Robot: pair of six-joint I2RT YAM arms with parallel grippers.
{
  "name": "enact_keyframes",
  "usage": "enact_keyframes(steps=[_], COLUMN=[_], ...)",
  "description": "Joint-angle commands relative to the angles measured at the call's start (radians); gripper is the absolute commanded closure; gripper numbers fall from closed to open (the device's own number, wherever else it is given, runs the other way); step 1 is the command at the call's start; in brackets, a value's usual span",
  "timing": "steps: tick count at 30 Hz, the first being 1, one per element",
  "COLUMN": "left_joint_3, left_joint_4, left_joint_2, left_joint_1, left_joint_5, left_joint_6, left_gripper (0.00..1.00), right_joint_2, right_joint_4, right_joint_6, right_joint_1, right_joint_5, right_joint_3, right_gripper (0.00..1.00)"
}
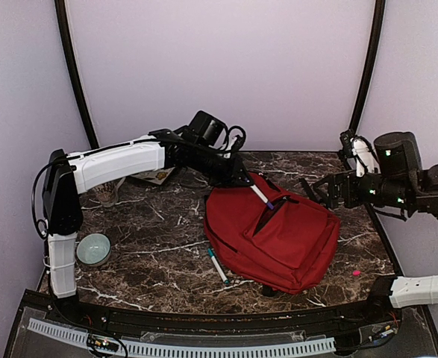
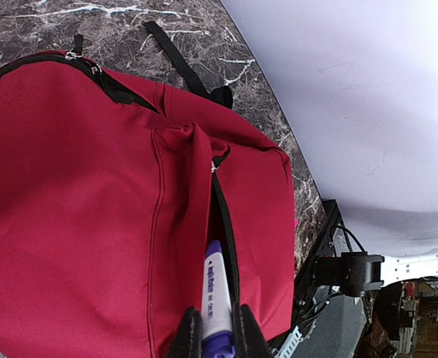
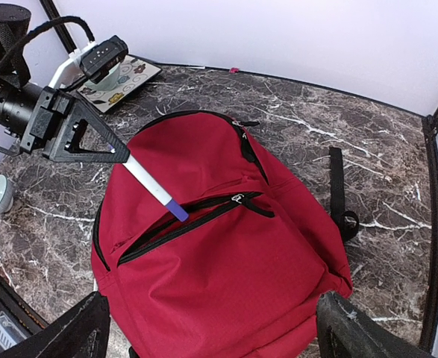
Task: Pack the student bag
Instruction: Place the pen in the lower front pocket of the bag.
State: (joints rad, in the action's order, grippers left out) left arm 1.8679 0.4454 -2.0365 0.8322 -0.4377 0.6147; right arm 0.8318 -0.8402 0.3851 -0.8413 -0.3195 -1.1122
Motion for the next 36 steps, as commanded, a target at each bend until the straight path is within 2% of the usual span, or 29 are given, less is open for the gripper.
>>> enact_keyframes(steps=[1,36], left_joint_3=[0.020,-0.037], left_joint_4=[0.026,-0.225], left_joint_2=[0.000,-0.152], left_joint_1=[-0.002,0.114], left_joint_5=[0.023,-0.209], left_joint_6=[0.009,0.230], left_gripper=[1.00,1.00], right_joint_2=[0.014,-0.023], right_joint_4=[0.003,-0.003], right_joint_6=[-0.014,0.045], right_joint_1=[0.008,0.007], right_joint_5=[-0.011,0.041], right_joint_3=[-0.010,-0.002], right_gripper=[0.03,0.03])
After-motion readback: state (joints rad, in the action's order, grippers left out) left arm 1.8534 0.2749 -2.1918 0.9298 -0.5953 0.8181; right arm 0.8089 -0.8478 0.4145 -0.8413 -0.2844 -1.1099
